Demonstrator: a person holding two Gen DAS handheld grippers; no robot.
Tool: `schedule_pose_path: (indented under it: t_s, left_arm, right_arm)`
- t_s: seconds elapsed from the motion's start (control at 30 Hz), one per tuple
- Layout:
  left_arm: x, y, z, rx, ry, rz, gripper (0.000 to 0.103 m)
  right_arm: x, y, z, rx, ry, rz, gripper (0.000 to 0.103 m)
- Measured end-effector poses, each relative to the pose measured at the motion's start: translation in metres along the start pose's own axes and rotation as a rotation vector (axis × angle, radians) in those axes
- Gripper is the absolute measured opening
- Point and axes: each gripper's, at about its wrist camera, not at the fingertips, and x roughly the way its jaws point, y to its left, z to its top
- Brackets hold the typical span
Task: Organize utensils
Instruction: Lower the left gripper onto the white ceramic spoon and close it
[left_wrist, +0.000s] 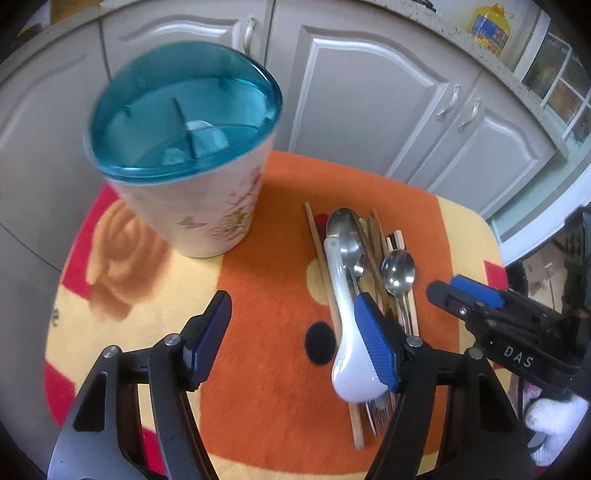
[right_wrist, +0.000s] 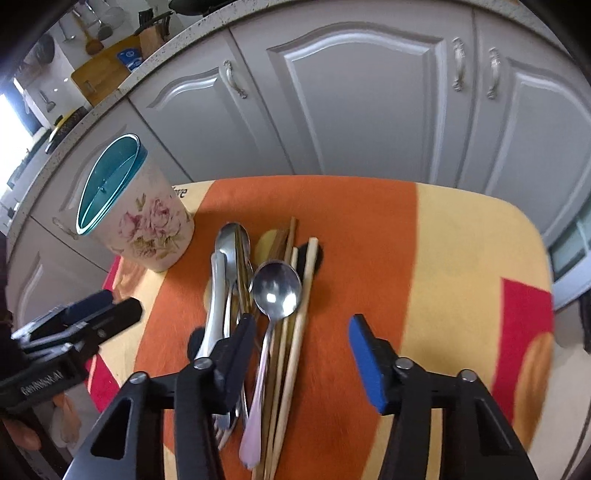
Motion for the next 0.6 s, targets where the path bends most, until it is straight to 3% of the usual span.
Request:
schedule_pose_path:
  t_s: [0.1,0.43,0.53,0.6]
  left_arm:
    - [0.016,-0.005,0.006,0.001,0.021,-0.01,0.058]
    - [0.052,-0.018,0.023,0.01,0.055,-0.015,0.054]
    - [0.062,-0.022,0.026,0.027,0.081,-0.018,0.039]
    - [0.066,-0.022,0.028,0.027,0.088,-0.019,0.039]
  right_arm:
    - [0.013,-0.004,0.008,-0.018,0.009,0.016,0.049]
    - [0.033,-0.01,0.022,-0.078,0.039,0.102,0.048]
    - [0.037,-0.009,0.023,-0.103,0.051,0.127,0.042]
    - [0.04,-0.008,0.024,-0.118,0.048,0.135,0.035]
